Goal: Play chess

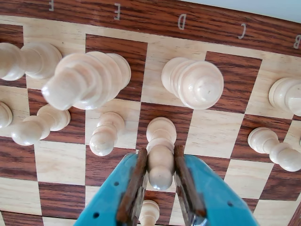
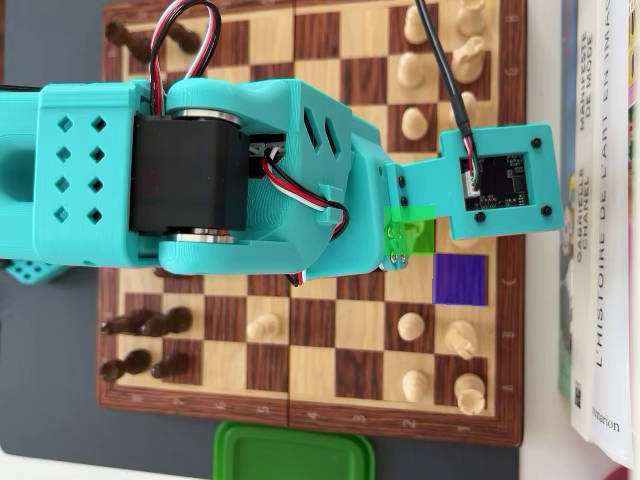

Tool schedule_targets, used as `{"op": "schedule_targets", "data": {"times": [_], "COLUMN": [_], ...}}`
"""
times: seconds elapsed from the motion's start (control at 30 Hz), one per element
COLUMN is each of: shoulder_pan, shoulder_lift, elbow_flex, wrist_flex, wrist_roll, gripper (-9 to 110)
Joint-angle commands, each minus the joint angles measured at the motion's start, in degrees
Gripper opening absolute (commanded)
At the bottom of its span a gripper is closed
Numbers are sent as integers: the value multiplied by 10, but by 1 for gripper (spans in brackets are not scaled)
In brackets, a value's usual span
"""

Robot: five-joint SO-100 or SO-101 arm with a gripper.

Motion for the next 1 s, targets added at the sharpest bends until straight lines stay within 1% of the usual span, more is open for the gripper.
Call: {"op": "schedule_targets", "data": {"times": [0.0,0.1,0.27,0.63,0.77,0.97], "shoulder_pan": [2,2,2,2,1,3], "shoulder_lift": [4,5,5,6,6,7], "elbow_flex": [-20,-21,-21,-21,-22,-42], "wrist_flex": [-3,-4,-4,-7,-8,-8], "wrist_roll": [4,2,-3,-3,-5,-16], "gripper": [2,3,11,12,16,17]}}
